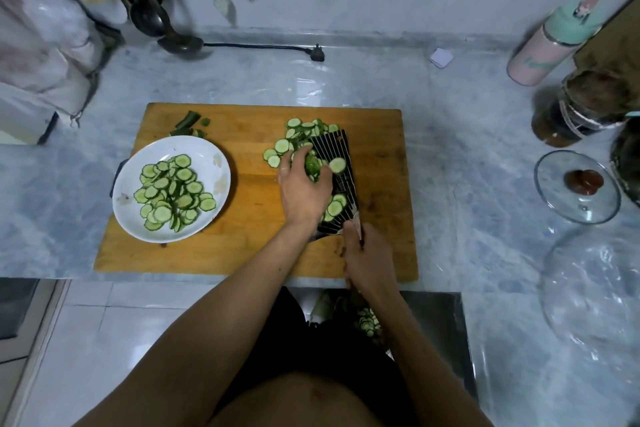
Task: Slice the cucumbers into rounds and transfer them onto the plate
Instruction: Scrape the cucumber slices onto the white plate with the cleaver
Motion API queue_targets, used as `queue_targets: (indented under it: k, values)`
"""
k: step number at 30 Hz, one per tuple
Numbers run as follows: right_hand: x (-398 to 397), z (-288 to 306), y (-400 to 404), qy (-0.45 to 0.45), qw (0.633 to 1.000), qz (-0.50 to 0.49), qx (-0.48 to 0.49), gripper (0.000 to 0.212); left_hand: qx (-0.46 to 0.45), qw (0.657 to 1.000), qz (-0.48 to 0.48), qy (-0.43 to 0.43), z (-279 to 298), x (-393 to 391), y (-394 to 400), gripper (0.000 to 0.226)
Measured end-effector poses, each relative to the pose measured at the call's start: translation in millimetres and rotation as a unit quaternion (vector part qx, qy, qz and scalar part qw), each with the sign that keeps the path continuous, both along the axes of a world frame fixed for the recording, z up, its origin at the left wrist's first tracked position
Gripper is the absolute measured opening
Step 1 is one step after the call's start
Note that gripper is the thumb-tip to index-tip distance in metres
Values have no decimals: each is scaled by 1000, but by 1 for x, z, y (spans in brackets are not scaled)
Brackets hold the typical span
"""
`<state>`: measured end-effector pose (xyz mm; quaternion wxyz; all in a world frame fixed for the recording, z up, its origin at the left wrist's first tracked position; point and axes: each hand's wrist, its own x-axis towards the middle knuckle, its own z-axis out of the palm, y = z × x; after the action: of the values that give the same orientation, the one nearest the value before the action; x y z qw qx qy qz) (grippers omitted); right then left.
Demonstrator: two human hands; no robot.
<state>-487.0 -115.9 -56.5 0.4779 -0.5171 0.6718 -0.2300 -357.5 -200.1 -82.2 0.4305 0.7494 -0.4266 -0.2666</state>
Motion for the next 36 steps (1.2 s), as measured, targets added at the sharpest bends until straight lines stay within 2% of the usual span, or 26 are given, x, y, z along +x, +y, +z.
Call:
queue_targets:
  k: [7,13,18,22,29,33,36]
  values:
    - [13,19,-5,-22,999,30,2,46,-23,999,26,-27,15,18,3,51]
    - [56,27,-13,-17,993,119,-1,52,-35,993,94,-54,33,70,16,52]
    - [102,33,-16,-7,984,179,7,41,-27,984,169,-57,33,122,38,50]
    - [132,34,-19,19,975,221,4,41,-35,977,210,-29,28,151,44,53]
    - [163,33,-31,48,969,242,-20,36,-80,976,199,-22,18,190,42,35]
    - [168,33,-41,70,966,246,-38,37,-49,984,155,-77,10,215,44,36]
    - [168,34,-47,76,963,256,-43,37,-41,979,162,-118,12,223,47,40]
